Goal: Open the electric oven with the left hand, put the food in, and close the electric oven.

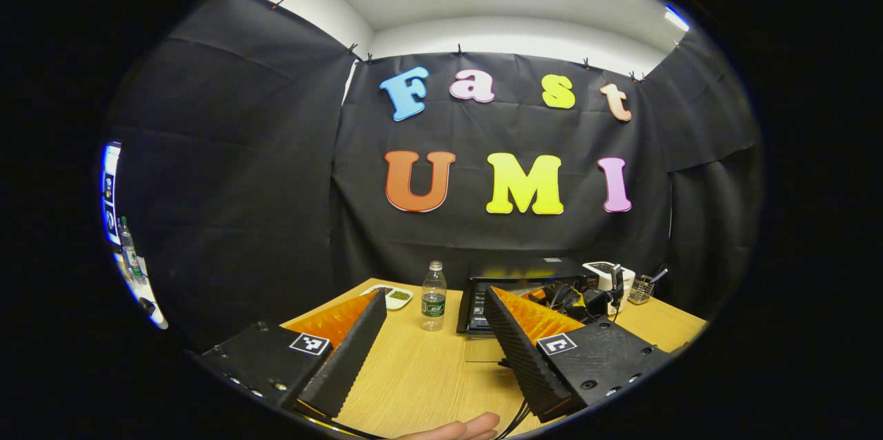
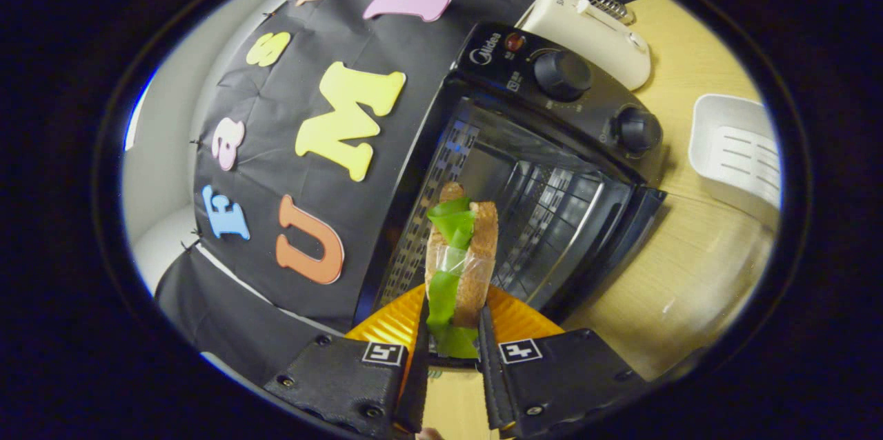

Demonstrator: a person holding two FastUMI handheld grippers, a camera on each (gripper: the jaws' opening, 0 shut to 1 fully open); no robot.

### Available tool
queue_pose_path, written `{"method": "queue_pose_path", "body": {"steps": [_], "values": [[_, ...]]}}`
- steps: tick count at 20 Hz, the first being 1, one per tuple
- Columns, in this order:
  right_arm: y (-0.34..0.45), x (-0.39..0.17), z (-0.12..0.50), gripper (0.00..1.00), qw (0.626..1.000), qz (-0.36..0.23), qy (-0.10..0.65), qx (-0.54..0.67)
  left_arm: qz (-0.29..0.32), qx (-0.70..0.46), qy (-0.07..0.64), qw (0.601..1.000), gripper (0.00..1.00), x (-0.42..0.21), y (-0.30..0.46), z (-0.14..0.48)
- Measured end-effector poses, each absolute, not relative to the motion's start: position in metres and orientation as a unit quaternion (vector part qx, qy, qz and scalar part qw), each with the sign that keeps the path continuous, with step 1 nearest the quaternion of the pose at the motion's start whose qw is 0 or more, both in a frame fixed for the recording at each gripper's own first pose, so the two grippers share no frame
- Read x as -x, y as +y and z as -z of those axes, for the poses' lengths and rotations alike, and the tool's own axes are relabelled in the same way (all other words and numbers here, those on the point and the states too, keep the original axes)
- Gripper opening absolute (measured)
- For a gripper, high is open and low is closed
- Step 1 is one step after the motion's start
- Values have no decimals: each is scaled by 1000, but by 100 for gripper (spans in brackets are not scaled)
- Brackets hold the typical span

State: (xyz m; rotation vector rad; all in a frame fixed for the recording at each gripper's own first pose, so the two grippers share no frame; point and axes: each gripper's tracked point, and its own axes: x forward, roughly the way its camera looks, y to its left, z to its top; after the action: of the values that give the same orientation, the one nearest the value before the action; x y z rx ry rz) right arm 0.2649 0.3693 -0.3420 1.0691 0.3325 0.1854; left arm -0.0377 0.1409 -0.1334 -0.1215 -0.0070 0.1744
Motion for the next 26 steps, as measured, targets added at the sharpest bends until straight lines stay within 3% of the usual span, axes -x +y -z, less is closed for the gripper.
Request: {"method": "queue_pose_path", "body": {"steps": [2,6,7,8,13,17,18,19,20,21,23,24,25,26], "values": [[375,-283,349,37,868,-59,136,-475,-80,75,14,994,93,39,142,146],[388,-307,371,37,880,-34,141,-453,-81,82,5,993,93,38,154,145],[390,-310,376,28,881,-34,146,-449,-82,80,6,993,94,35,154,146],[390,-313,380,37,882,-31,148,-446,-80,79,7,994,94,32,152,149],[387,-320,386,40,887,-16,151,-437,-72,68,21,995,94,27,141,158],[389,-318,385,47,907,-20,168,-386,-79,61,33,994,94,25,142,162],[388,-318,387,55,914,-20,176,-364,-81,62,35,994,94,26,143,163],[387,-317,388,46,922,-20,180,-341,-81,63,38,994,94,25,142,164],[387,-316,388,68,929,-18,182,-322,-81,63,39,994,94,23,140,162],[386,-316,387,58,935,-19,182,-304,-82,62,39,994,94,23,139,160],[384,-313,385,65,944,-29,185,-271,-84,58,34,994,94,22,138,157],[385,-310,385,86,947,-34,193,-253,-85,58,34,994,94,22,136,157],[385,-309,387,77,950,-40,203,-233,-85,58,34,994,94,24,134,156],[386,-306,389,92,953,-45,214,-208,-86,58,34,994,94,25,133,158]]}}
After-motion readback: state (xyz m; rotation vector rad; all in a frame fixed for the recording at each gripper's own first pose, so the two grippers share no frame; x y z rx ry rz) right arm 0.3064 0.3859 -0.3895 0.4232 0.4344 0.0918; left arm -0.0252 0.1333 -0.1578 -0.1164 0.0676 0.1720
